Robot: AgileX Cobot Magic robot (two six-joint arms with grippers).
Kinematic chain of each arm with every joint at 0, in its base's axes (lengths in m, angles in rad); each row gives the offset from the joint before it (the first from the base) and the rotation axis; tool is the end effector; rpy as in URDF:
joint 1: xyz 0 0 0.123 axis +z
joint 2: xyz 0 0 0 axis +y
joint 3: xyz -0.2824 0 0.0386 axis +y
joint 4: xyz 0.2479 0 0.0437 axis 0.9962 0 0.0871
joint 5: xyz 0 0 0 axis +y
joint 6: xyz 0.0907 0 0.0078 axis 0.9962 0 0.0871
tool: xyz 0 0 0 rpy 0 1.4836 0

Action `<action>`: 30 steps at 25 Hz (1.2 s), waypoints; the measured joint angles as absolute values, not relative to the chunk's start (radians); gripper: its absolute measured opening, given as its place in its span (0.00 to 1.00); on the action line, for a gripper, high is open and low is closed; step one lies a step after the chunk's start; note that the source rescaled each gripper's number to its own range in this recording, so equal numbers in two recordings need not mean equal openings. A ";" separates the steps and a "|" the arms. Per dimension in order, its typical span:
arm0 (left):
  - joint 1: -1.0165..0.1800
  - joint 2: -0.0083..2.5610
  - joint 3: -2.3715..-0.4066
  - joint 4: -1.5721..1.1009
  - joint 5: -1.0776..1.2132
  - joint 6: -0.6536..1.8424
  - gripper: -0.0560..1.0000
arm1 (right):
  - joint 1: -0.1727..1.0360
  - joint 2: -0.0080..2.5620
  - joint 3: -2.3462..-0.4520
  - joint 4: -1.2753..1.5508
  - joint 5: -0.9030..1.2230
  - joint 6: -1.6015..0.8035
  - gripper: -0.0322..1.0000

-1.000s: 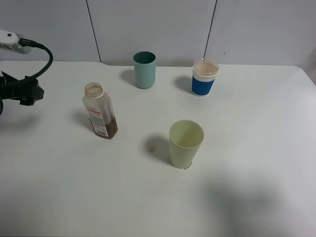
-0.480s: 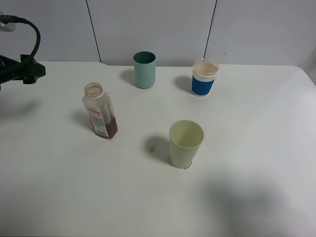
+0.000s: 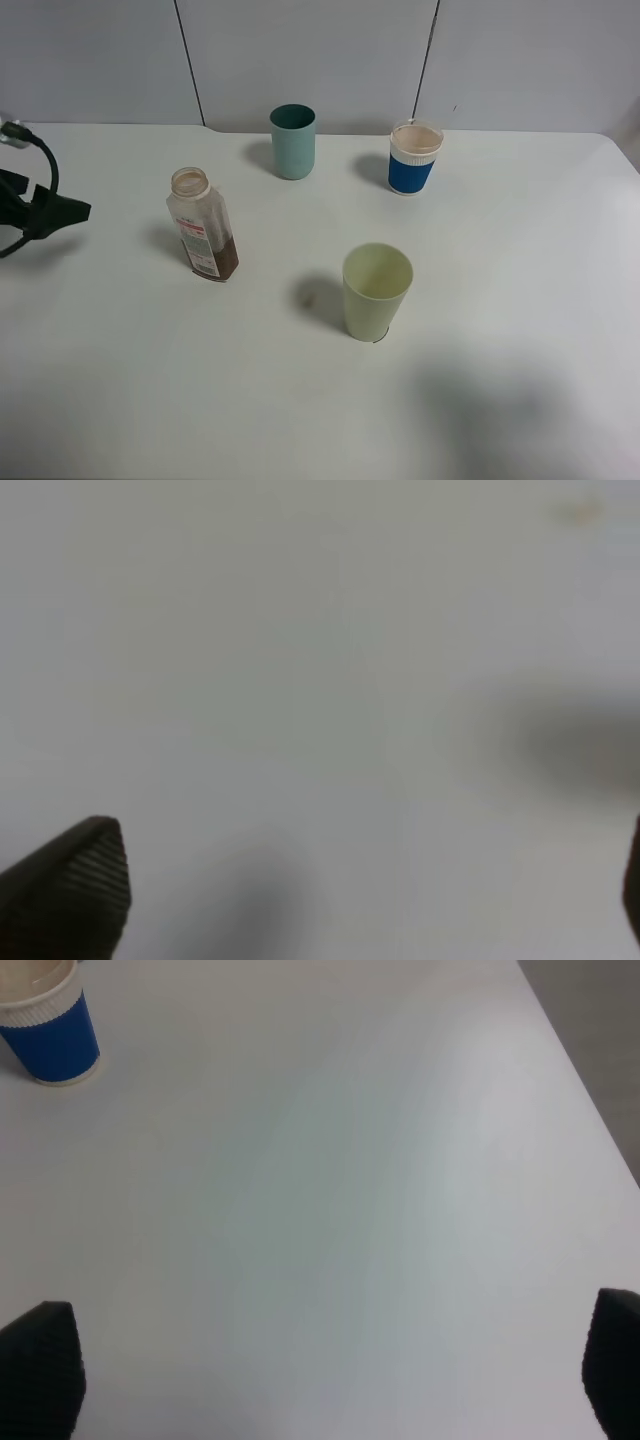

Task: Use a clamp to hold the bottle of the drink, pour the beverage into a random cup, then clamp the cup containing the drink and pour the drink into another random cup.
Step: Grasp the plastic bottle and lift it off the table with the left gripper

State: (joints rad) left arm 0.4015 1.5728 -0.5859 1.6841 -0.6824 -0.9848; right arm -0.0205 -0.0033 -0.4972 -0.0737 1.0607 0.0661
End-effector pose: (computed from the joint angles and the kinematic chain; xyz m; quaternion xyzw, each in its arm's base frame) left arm 0.2535 0.0458 0.1632 0.2421 0.8760 -0.1239 0.3982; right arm -0.0053 -0.0057 0.2766 0.0383 0.8517 -0.0249 0.5221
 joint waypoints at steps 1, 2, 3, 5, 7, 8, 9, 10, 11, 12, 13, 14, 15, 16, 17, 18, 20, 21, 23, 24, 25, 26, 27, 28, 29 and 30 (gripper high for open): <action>0.404 1.588 -0.590 1.698 -0.716 -0.932 1.00 | -0.021 -0.003 -0.497 -0.074 1.061 0.066 1.00; 0.405 1.605 -0.598 1.713 -0.741 -0.895 1.00 | -0.021 -0.003 -0.497 -0.074 1.061 0.066 1.00; 0.405 1.630 -0.611 1.728 -0.772 -0.860 1.00 | -0.021 -0.003 -0.497 -0.074 1.061 0.066 1.00; 0.405 1.673 -0.642 1.738 -0.836 -0.837 1.00 | -0.021 -0.003 -0.497 -0.074 1.061 0.066 1.00; 0.397 1.719 -0.681 1.741 -0.873 -0.828 1.00 | -0.021 -0.003 -0.497 -0.074 1.061 0.066 1.00; 0.392 1.736 -0.701 1.742 -0.886 -0.826 1.00 | -0.021 -0.003 -0.497 -0.074 1.061 0.066 1.00; 0.387 1.754 -0.716 1.742 -0.892 -0.825 1.00 | -0.021 -0.003 -0.497 -0.074 1.061 0.066 1.00; 0.383 1.768 -0.730 1.742 -0.895 -0.824 1.00 | -0.021 -0.003 -0.497 -0.074 1.061 0.066 1.00; 0.377 1.784 -0.745 1.742 -0.897 -0.817 1.00 | -0.021 -0.003 -0.497 -0.074 1.061 0.066 1.00; 0.373 1.798 -0.755 1.742 -0.899 -0.808 1.00 | -0.021 -0.003 -0.497 -0.074 1.061 0.066 1.00; 0.367 1.814 -0.767 1.742 -0.899 -0.791 1.00 | -0.021 -0.003 -0.497 -0.074 1.061 0.066 1.00; 0.362 1.829 -0.773 1.742 -0.901 -0.769 1.00 | -0.021 -0.003 -0.497 -0.074 1.061 0.066 1.00; 0.359 1.843 -0.778 1.742 -0.904 -0.749 1.00 | -0.021 -0.003 -0.497 -0.074 1.061 0.066 1.00; 0.354 1.859 -0.783 1.741 -0.906 -0.722 1.00 | -0.021 -0.003 -0.497 -0.074 1.061 0.066 1.00; 0.348 1.873 -0.785 1.741 -0.906 -0.700 1.00 | -0.021 -0.003 -0.497 -0.074 1.061 0.066 1.00; 0.343 1.888 -0.786 1.741 -0.906 -0.674 1.00 | -0.021 -0.003 -0.497 -0.074 1.061 0.066 1.00; 0.334 1.912 -0.786 1.742 -0.907 -0.631 1.00 | -0.021 -0.003 -0.497 -0.074 1.061 0.066 1.00; 0.329 1.918 -0.786 1.742 -0.907 -0.615 1.00 | -0.021 -0.003 -0.497 -0.074 1.061 0.066 1.00; 0.319 1.923 -0.786 1.742 -0.908 -0.585 1.00 | -0.021 -0.003 -0.497 -0.074 1.061 0.066 1.00; 0.315 1.923 -0.786 1.743 -0.908 -0.579 1.00 | -0.021 -0.003 -0.497 -0.074 1.061 0.066 1.00; 0.313 1.923 -0.786 1.743 -0.908 -0.574 1.00 | -0.021 -0.003 -0.497 -0.074 1.061 0.066 1.00; 0.307 1.923 -0.786 1.743 -0.908 -0.570 1.00 | -0.021 -0.003 -0.497 -0.074 1.061 0.066 1.00; 0.300 1.923 -0.786 1.743 -0.909 -0.570 1.00 | -0.021 -0.003 -0.497 -0.074 1.061 0.066 1.00; 0.292 1.923 -0.786 1.744 -0.914 -0.568 1.00 | -0.021 -0.003 -0.497 -0.074 1.061 0.066 1.00; 0.281 1.923 -0.786 1.744 -0.919 -0.567 1.00 | -0.021 -0.003 -0.497 -0.074 1.061 0.066 1.00; 0.264 1.923 -0.786 1.744 -0.924 -0.566 1.00 | -0.021 -0.003 -0.497 -0.074 1.061 0.066 1.00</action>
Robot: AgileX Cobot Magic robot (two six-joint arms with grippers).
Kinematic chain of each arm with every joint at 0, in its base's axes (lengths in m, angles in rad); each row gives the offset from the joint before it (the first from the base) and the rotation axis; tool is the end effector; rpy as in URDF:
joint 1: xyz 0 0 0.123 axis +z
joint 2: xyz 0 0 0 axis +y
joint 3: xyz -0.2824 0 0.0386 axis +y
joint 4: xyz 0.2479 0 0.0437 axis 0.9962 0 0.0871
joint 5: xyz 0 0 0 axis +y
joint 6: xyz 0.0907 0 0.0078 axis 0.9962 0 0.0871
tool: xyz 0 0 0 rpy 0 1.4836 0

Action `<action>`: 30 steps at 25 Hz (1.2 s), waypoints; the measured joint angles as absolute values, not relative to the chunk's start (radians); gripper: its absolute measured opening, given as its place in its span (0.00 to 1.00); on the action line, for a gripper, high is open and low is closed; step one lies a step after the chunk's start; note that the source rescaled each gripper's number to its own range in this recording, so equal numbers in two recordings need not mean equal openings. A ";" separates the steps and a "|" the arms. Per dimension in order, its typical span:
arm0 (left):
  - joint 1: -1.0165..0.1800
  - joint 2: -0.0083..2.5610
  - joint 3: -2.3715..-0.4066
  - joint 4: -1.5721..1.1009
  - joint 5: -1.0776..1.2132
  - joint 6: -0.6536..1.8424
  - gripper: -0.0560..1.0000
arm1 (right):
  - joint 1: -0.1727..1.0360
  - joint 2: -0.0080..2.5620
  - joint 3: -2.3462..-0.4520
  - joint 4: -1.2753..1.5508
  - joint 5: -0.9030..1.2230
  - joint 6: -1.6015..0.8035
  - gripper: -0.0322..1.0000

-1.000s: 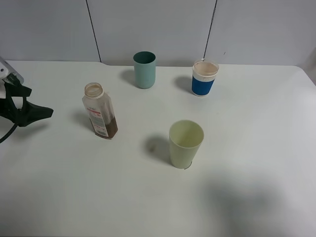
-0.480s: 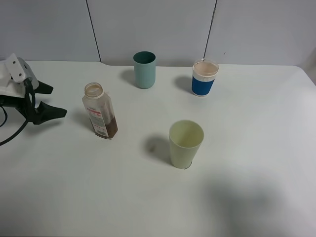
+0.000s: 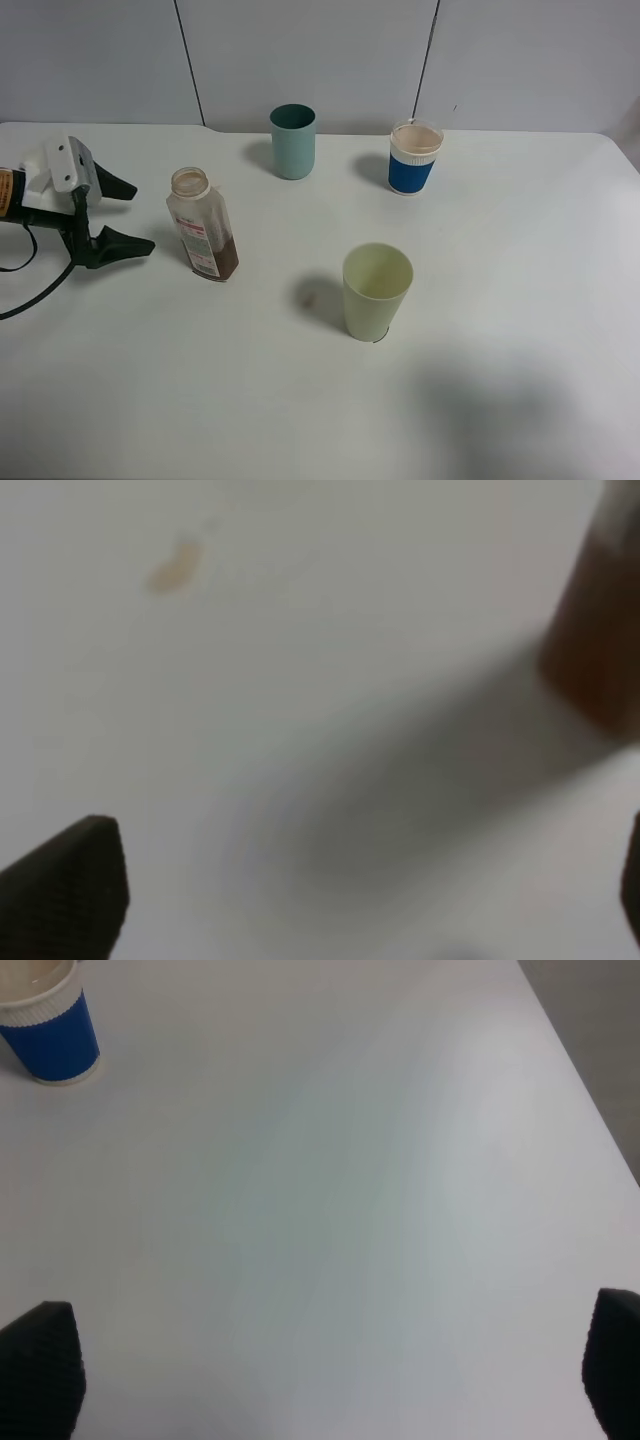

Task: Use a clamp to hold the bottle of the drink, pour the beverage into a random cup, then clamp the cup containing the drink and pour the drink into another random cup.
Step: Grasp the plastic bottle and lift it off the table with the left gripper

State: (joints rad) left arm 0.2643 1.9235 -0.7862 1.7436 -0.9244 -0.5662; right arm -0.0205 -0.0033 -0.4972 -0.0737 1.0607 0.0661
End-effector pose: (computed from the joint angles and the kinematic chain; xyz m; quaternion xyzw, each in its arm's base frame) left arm 0.3025 0.0078 0.1142 0.4915 0.7442 -0.2157 0.3976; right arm -0.0053 -0.0057 0.2766 0.0383 0.8517 -0.0249 0.5221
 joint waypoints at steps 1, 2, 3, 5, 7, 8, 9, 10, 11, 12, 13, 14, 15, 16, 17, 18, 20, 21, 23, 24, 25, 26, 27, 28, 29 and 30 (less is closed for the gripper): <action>0.252 1.923 -0.786 1.744 -0.932 -0.563 1.00 | -0.021 -0.003 -0.497 -0.074 1.061 0.066 1.00; 0.237 1.923 -0.786 1.744 -0.935 -0.560 1.00 | -0.021 -0.003 -0.497 -0.074 1.061 0.066 1.00; 0.224 1.923 -0.786 1.744 -0.935 -0.555 1.00 | -0.021 -0.003 -0.497 -0.074 1.061 0.066 1.00; 0.212 1.923 -0.786 1.744 -0.935 -0.548 1.00 | -0.021 -0.003 -0.497 -0.074 1.061 0.066 1.00; 0.193 1.923 -0.786 1.744 -0.935 -0.521 1.00 | -0.021 -0.003 -0.497 -0.074 1.061 0.066 1.00; 0.186 1.923 -0.786 1.744 -0.935 -0.512 1.00 | -0.021 -0.003 -0.497 -0.074 1.061 0.066 1.00; 0.178 1.923 -0.786 1.744 -0.936 -0.506 1.00 | -0.021 -0.003 -0.497 -0.074 1.061 0.066 1.00; 0.173 1.923 -0.786 1.744 -0.940 -0.503 1.00 | -0.021 -0.003 -0.497 -0.074 1.061 0.066 1.00; 0.166 1.923 -0.786 1.744 -0.942 -0.504 1.00 | -0.021 -0.003 -0.497 -0.074 1.061 0.066 1.00; 0.163 1.923 -0.786 1.744 -0.943 -0.504 1.00 | -0.021 -0.003 -0.497 -0.074 1.061 0.066 1.00; 0.158 1.923 -0.786 1.744 -0.943 -0.507 1.00 | -0.021 -0.003 -0.497 -0.074 1.061 0.066 1.00; 0.155 1.923 -0.786 1.744 -0.943 -0.507 1.00 | -0.021 -0.003 -0.497 -0.074 1.061 0.066 1.00; 0.150 1.923 -0.786 1.744 -0.943 -0.507 1.00 | -0.021 -0.003 -0.497 -0.074 1.061 0.066 1.00; 0.147 1.923 -0.786 1.744 -0.946 -0.507 1.00 | -0.021 -0.003 -0.497 -0.074 1.061 0.066 1.00; 0.144 1.923 -0.786 1.744 -0.951 -0.504 1.00 | -0.021 -0.003 -0.497 -0.074 1.061 0.066 1.00; 0.141 1.923 -0.786 1.744 -0.957 -0.495 1.00 | -0.021 -0.003 -0.497 -0.074 1.061 0.066 1.00; 0.137 1.923 -0.786 1.744 -0.975 -0.462 1.00 | -0.021 -0.003 -0.497 -0.074 1.061 0.066 1.00; 0.136 1.923 -0.786 1.744 -0.988 -0.448 1.00 | -0.021 -0.003 -0.497 -0.074 1.061 0.066 1.00; 0.136 1.923 -0.786 1.744 -1.007 -0.425 1.00 | -0.021 -0.003 -0.497 -0.074 1.061 0.066 1.00; 0.136 1.923 -0.786 1.744 -1.018 -0.414 1.00 | -0.021 -0.003 -0.497 -0.074 1.061 0.066 1.00; 0.136 1.923 -0.786 1.744 -1.026 -0.402 1.00 | -0.021 -0.003 -0.497 -0.074 1.061 0.066 1.00; 0.134 1.923 -0.786 1.744 -1.036 -0.388 1.00 | -0.021 -0.003 -0.497 -0.074 1.061 0.066 1.00; 0.131 1.923 -0.786 1.744 -1.038 -0.374 1.00 | -0.021 -0.003 -0.497 -0.074 1.061 0.066 1.00; 0.126 1.923 -0.786 1.744 -1.039 -0.363 1.00 | -0.021 -0.003 -0.497 -0.074 1.061 0.066 1.00; 0.121 1.923 -0.786 1.744 -1.039 -0.349 1.00 | -0.021 -0.003 -0.497 -0.074 1.061 0.066 1.00; 0.117 1.923 -0.786 1.744 -1.039 -0.340 1.00 | -0.021 -0.003 -0.497 -0.074 1.061 0.066 1.00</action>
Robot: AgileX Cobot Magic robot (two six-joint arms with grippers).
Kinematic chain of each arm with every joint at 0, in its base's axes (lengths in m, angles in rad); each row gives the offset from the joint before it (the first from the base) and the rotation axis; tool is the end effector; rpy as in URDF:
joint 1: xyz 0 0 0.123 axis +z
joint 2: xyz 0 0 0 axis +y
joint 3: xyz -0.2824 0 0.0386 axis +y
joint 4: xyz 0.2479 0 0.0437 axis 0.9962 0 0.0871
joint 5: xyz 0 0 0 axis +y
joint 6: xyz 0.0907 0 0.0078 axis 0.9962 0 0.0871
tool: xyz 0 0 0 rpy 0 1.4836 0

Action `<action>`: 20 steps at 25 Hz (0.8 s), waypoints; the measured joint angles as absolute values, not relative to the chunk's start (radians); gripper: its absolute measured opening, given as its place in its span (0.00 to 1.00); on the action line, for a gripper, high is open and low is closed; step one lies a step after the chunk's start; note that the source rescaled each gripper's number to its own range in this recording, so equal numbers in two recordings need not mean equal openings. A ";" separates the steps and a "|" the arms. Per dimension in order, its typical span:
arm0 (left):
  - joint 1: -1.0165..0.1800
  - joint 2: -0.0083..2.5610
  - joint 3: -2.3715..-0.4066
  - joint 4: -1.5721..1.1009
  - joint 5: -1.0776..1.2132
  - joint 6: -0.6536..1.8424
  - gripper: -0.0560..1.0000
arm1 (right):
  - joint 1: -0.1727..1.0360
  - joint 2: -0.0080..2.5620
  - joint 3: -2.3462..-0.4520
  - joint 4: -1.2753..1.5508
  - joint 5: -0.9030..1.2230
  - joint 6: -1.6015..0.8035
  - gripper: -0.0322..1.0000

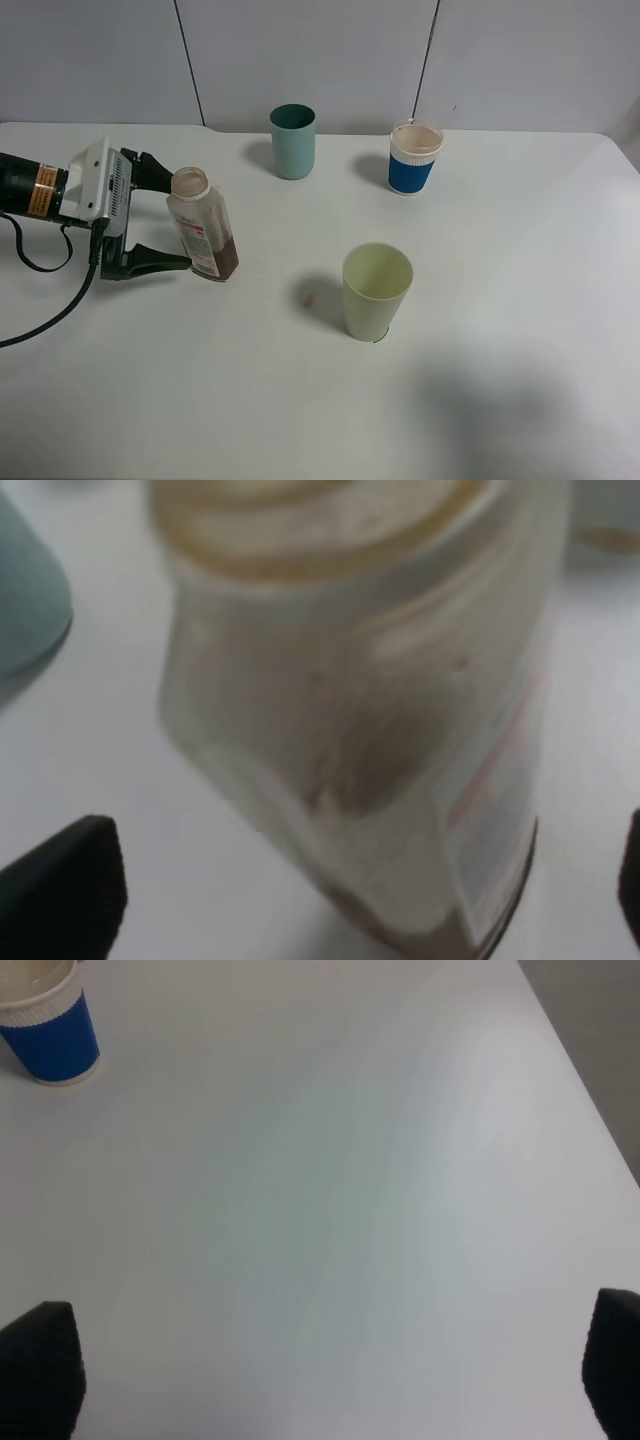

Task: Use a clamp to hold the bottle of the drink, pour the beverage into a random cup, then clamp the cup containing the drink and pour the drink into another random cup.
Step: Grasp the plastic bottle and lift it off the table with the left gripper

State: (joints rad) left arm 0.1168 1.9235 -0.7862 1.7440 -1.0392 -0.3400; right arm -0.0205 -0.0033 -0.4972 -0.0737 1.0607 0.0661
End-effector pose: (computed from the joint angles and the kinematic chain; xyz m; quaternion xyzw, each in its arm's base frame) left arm 0.2959 -0.0430 0.1212 0.6173 0.6130 -0.2454 0.4277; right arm -0.0053 -0.0057 0.2766 0.0383 0.8517 -0.0249 0.5221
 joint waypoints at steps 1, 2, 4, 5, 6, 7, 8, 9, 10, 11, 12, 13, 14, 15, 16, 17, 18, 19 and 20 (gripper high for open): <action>0.116 1.923 -0.786 1.744 -1.039 -0.329 1.00 | -0.021 -0.003 -0.497 -0.074 1.061 0.066 1.00; 0.115 1.923 -0.786 1.745 -1.039 -0.325 1.00 | -0.021 -0.003 -0.497 -0.074 1.061 0.066 1.00; 0.115 1.923 -0.786 1.745 -1.039 -0.320 1.00 | -0.021 -0.003 -0.497 -0.074 1.061 0.066 1.00; 0.115 1.923 -0.786 1.745 -1.039 -0.320 1.00 | -0.021 -0.003 -0.497 -0.074 1.061 0.066 1.00; 0.115 1.923 -0.786 1.745 -1.040 -0.324 1.00 | -0.021 -0.003 -0.497 -0.074 1.061 0.066 1.00; 0.115 1.923 -0.786 1.745 -1.040 -0.331 1.00 | -0.021 -0.003 -0.497 -0.074 1.061 0.066 1.00; 0.111 1.923 -0.786 1.745 -1.040 -0.335 1.00 | -0.021 -0.003 -0.497 -0.074 1.061 0.066 1.00; 0.106 1.923 -0.786 1.745 -1.039 -0.339 1.00 | -0.021 -0.003 -0.497 -0.074 1.061 0.066 1.00; 0.101 1.923 -0.786 1.745 -1.039 -0.341 1.00 | -0.021 -0.003 -0.497 -0.074 1.061 0.066 1.00; 0.097 1.923 -0.786 1.745 -1.038 -0.342 1.00 | -0.021 -0.003 -0.497 -0.074 1.061 0.066 1.00; 0.094 1.923 -0.786 1.745 -1.037 -0.343 1.00 | -0.021 -0.003 -0.497 -0.074 1.061 0.066 1.00; 0.092 1.923 -0.786 1.745 -1.031 -0.343 1.00 | -0.021 -0.003 -0.497 -0.074 1.061 0.066 1.00; 0.090 1.923 -0.786 1.745 -1.025 -0.343 1.00 | -0.021 -0.003 -0.497 -0.074 1.061 0.066 1.00; 0.088 1.923 -0.786 1.745 -1.018 -0.343 1.00 | -0.021 -0.003 -0.497 -0.074 1.061 0.066 1.00; 0.087 1.923 -0.786 1.745 -1.015 -0.343 1.00 | -0.021 -0.003 -0.497 -0.074 1.061 0.066 1.00; 0.087 1.923 -0.786 1.745 -1.014 -0.343 1.00 | -0.021 -0.003 -0.497 -0.074 1.061 0.066 1.00; 0.087 1.923 -0.786 1.745 -1.013 -0.343 1.00 | -0.021 -0.003 -0.497 -0.074 1.061 0.066 1.00; 0.087 1.923 -0.786 1.745 -1.013 -0.343 1.00 | -0.021 -0.003 -0.497 -0.074 1.061 0.066 1.00; 0.087 1.923 -0.786 1.745 -1.013 -0.343 1.00 | -0.021 -0.003 -0.497 -0.074 1.061 0.066 1.00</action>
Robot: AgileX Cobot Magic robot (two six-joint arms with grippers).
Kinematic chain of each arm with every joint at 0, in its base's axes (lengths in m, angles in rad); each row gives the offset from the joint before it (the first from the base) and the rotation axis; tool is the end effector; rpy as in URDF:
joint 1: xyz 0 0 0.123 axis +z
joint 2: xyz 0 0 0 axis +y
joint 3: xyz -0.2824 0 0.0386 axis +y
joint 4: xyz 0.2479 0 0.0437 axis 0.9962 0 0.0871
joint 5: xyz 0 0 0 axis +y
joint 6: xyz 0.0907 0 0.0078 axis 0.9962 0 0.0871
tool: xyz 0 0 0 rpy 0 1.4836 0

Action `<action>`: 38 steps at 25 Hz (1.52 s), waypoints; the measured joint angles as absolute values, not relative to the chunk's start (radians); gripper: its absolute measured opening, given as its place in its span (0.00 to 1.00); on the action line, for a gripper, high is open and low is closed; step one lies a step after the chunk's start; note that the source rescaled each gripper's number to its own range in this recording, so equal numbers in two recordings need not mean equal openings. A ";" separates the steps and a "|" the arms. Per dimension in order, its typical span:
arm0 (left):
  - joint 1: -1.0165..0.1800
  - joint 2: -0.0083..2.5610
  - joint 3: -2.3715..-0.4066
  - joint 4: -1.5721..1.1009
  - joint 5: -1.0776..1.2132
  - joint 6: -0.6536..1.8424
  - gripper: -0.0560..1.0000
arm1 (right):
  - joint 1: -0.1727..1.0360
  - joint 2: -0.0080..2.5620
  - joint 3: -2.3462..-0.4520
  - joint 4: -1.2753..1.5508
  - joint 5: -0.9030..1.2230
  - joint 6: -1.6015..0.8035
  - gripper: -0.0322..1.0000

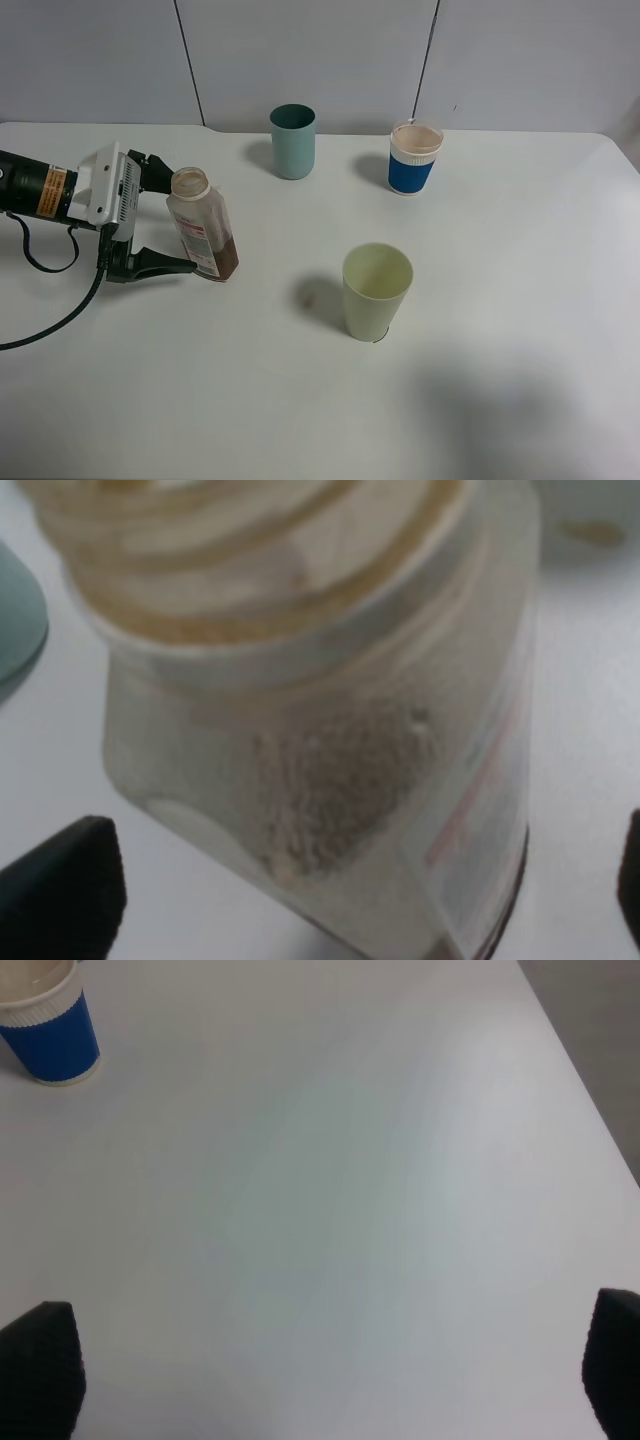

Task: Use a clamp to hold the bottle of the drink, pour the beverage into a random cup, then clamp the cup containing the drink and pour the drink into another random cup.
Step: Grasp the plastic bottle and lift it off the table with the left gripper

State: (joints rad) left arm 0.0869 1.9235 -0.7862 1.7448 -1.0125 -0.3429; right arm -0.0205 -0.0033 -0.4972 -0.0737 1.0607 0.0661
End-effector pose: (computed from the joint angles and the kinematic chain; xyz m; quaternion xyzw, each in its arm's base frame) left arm 0.2955 -0.0505 0.1195 0.6270 0.6109 -0.2418 0.4186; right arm -0.0053 -0.0057 0.2766 0.0383 0.8517 -0.0249 0.5221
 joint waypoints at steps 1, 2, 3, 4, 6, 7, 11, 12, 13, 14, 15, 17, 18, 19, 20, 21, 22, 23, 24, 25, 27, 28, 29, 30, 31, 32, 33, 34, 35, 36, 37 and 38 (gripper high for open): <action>0.087 1.923 -0.786 1.745 -1.010 -0.343 1.00 | -0.021 -0.003 -0.497 -0.074 1.061 0.066 1.00; 0.087 1.923 -0.786 1.745 -1.010 -0.343 1.00 | -0.021 -0.003 -0.497 -0.074 1.061 0.066 1.00; 0.087 1.923 -0.786 1.745 -1.010 -0.343 1.00 | -0.021 -0.003 -0.497 -0.074 1.061 0.066 1.00; 0.086 1.923 -0.786 1.745 -1.010 -0.343 1.00 | -0.021 -0.003 -0.497 -0.074 1.061 0.066 1.00; 0.075 1.923 -0.787 1.745 -1.008 -0.343 1.00 | -0.021 -0.003 -0.497 -0.074 1.061 0.066 1.00; 0.069 1.923 -0.789 1.745 -1.008 -0.343 1.00 | -0.021 -0.003 -0.497 -0.074 1.061 0.066 1.00; 0.067 1.924 -0.814 1.745 -1.005 -0.346 1.00 | -0.021 -0.003 -0.497 -0.074 1.061 0.066 1.00; 0.067 1.924 -0.817 1.745 -1.005 -0.348 1.00 | -0.021 -0.003 -0.497 -0.074 1.061 0.066 1.00; 0.067 1.925 -0.820 1.745 -1.005 -0.351 1.00 | -0.021 -0.003 -0.497 -0.074 1.061 0.066 1.00; 0.067 1.926 -0.820 1.745 -1.005 -0.354 1.00 | -0.021 -0.003 -0.497 -0.074 1.061 0.066 1.00; 0.067 1.929 -0.820 1.745 -1.005 -0.364 1.00 | -0.021 -0.003 -0.497 -0.074 1.061 0.066 1.00; 0.067 1.943 -0.820 1.745 -1.011 -0.393 1.00 | -0.021 -0.003 -0.497 -0.074 1.061 0.066 1.00; 0.067 1.952 -0.821 1.746 -1.014 -0.412 1.00 | -0.021 -0.003 -0.497 -0.074 1.061 0.066 1.00; 0.065 1.961 -0.824 1.746 -1.017 -0.432 1.00 | -0.021 -0.003 -0.497 -0.074 1.061 0.066 1.00; 0.061 1.970 -0.831 1.747 -1.017 -0.454 1.00 | -0.021 -0.003 -0.497 -0.074 1.061 0.066 1.00; 0.054 1.975 -0.839 1.747 -1.017 -0.473 1.00 | -0.021 -0.003 -0.497 -0.074 1.061 0.066 1.00; 0.048 1.977 -0.847 1.747 -1.018 -0.495 1.00 | -0.021 -0.003 -0.497 -0.074 1.061 0.066 1.00; 0.042 1.977 -0.856 1.747 -1.019 -0.512 1.00 | -0.021 -0.003 -0.497 -0.074 1.061 0.066 1.00; 0.038 1.977 -0.865 1.747 -1.022 -0.521 1.00 | -0.021 -0.003 -0.497 -0.074 1.061 0.066 1.00; 0.035 1.977 -0.872 1.747 -1.023 -0.528 1.00 | -0.021 -0.003 -0.497 -0.074 1.061 0.066 1.00; 0.035 1.977 -0.877 1.746 -1.023 -0.530 1.00 | -0.021 -0.003 -0.497 -0.074 1.061 0.066 1.00; 0.035 1.977 -0.877 1.746 -1.023 -0.530 1.00 | -0.021 -0.003 -0.497 -0.074 1.061 0.066 1.00; 0.035 1.977 -0.877 1.746 -1.023 -0.530 1.00 | -0.021 -0.003 -0.497 -0.074 1.061 0.066 1.00; 0.035 1.977 -0.877 1.746 -1.023 -0.530 1.00 | -0.021 -0.003 -0.497 -0.074 1.061 0.066 1.00; 0.035 1.977 -0.877 1.746 -1.023 -0.530 1.00 | -0.021 -0.003 -0.497 -0.074 1.061 0.066 1.00; 0.035 1.977 -0.877 1.746 -1.023 -0.530 1.00 | -0.021 -0.003 -0.497 -0.074 1.061 0.066 1.00; 0.035 1.977 -0.877 1.746 -1.023 -0.530 1.00 | -0.021 -0.003 -0.497 -0.074 1.061 0.066 1.00; 0.035 1.977 -0.877 1.746 -1.023 -0.530 1.00 | -0.021 -0.003 -0.497 -0.074 1.061 0.066 1.00; 0.035 1.977 -0.877 1.746 -1.024 -0.531 1.00 | -0.021 -0.003 -0.497 -0.074 1.061 0.066 1.00; 0.035 1.977 -0.877 1.746 -1.024 -0.531 1.00 | -0.021 -0.003 -0.497 -0.074 1.061 0.066 1.00; 0.035 1.977 -0.877 1.746 -1.024 -0.529 0.99 | -0.021 -0.003 -0.497 -0.074 1.061 0.066 1.00; 0.035 1.977 -0.877 1.746 -1.029 -0.525 0.99 | -0.021 -0.003 -0.497 -0.074 1.061 0.066 1.00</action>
State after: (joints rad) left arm 0.0351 1.9770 -0.8771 1.7457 -1.0289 -0.5248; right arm -0.0205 -0.0033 -0.4972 -0.0737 1.0607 0.0661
